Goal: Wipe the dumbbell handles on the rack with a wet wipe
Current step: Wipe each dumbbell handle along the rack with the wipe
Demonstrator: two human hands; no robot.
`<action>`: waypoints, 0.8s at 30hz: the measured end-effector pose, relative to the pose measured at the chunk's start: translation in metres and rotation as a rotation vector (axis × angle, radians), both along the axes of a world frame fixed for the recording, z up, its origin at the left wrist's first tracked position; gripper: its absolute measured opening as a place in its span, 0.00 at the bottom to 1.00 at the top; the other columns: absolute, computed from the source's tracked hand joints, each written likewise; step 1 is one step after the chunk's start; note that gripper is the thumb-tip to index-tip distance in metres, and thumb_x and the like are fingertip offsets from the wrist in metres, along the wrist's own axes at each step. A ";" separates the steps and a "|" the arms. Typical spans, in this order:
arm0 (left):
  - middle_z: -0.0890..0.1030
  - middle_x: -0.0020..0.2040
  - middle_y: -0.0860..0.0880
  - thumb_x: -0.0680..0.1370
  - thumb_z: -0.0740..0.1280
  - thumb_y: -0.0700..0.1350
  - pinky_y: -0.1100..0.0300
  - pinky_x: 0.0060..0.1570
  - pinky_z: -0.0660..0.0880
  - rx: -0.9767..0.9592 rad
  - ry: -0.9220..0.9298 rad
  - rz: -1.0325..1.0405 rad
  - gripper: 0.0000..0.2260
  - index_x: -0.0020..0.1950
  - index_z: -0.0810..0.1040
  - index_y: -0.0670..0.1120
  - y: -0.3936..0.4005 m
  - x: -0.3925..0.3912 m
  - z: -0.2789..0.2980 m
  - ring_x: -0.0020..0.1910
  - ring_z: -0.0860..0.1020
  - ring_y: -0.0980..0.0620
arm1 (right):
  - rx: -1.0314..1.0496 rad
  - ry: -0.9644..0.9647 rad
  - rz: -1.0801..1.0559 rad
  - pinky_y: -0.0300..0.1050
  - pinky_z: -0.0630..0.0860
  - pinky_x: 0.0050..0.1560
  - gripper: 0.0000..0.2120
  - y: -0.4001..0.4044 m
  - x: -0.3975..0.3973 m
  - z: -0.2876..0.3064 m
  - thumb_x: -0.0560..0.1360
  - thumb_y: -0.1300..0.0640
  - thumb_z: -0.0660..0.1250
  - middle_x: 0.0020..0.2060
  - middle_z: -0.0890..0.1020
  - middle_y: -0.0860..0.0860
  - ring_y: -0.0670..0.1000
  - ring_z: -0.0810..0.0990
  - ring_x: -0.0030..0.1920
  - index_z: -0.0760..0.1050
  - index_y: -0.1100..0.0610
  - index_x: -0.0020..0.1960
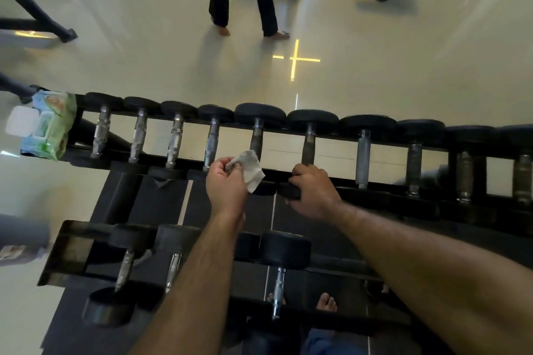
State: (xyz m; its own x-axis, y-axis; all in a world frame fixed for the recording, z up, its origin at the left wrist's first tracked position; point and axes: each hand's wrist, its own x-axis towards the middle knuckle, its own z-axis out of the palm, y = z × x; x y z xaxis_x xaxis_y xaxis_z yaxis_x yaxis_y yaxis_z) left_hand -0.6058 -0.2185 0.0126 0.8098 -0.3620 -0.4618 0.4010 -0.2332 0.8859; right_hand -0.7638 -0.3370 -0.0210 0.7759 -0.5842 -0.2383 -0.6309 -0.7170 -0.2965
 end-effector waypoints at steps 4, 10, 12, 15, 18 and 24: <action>0.85 0.54 0.45 0.82 0.67 0.39 0.51 0.54 0.83 -0.002 -0.034 -0.012 0.06 0.57 0.80 0.47 -0.010 -0.010 -0.003 0.56 0.84 0.43 | 0.092 -0.153 -0.006 0.55 0.74 0.60 0.19 -0.008 -0.018 -0.009 0.71 0.45 0.79 0.56 0.80 0.49 0.56 0.74 0.55 0.86 0.50 0.60; 0.85 0.55 0.49 0.84 0.67 0.41 0.56 0.52 0.83 0.025 -0.140 -0.121 0.08 0.62 0.80 0.47 -0.024 -0.015 0.004 0.55 0.84 0.51 | -0.028 0.122 0.130 0.59 0.64 0.76 0.41 -0.022 -0.031 0.020 0.73 0.23 0.66 0.72 0.72 0.49 0.55 0.68 0.73 0.72 0.46 0.78; 0.85 0.55 0.50 0.84 0.68 0.42 0.57 0.54 0.83 0.039 -0.185 -0.171 0.09 0.63 0.81 0.47 -0.031 -0.015 0.005 0.55 0.84 0.53 | -0.100 0.103 0.024 0.60 0.59 0.81 0.50 -0.034 -0.051 0.027 0.71 0.17 0.57 0.79 0.68 0.53 0.58 0.64 0.80 0.66 0.49 0.82; 0.85 0.56 0.50 0.84 0.68 0.42 0.74 0.48 0.77 0.115 -0.383 -0.289 0.10 0.65 0.82 0.45 -0.046 -0.017 0.004 0.52 0.82 0.58 | -0.108 0.175 -0.159 0.60 0.47 0.86 0.66 -0.060 -0.078 0.031 0.66 0.12 0.55 0.87 0.49 0.56 0.59 0.45 0.87 0.47 0.56 0.88; 0.87 0.56 0.48 0.84 0.68 0.44 0.64 0.55 0.80 0.181 -0.654 -0.401 0.12 0.66 0.84 0.46 -0.068 -0.023 -0.001 0.53 0.83 0.54 | 0.005 0.275 -0.211 0.60 0.41 0.86 0.74 -0.073 -0.088 0.026 0.61 0.09 0.54 0.85 0.31 0.56 0.58 0.30 0.84 0.32 0.57 0.86; 0.87 0.56 0.44 0.80 0.66 0.36 0.49 0.54 0.83 0.148 -1.159 -0.676 0.14 0.64 0.85 0.43 -0.119 -0.037 -0.021 0.54 0.85 0.42 | 0.068 0.227 -0.256 0.57 0.39 0.85 0.78 -0.073 -0.085 0.021 0.58 0.09 0.60 0.83 0.26 0.55 0.57 0.27 0.83 0.27 0.56 0.85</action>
State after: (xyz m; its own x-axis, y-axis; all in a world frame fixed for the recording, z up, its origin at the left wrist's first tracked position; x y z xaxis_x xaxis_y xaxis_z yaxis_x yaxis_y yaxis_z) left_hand -0.6426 -0.3378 -0.0088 0.4417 -0.8484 0.2919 -0.7854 -0.2083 0.5829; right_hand -0.8483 -0.4097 0.0001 0.5294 -0.7297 -0.4327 -0.8428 -0.5109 -0.1697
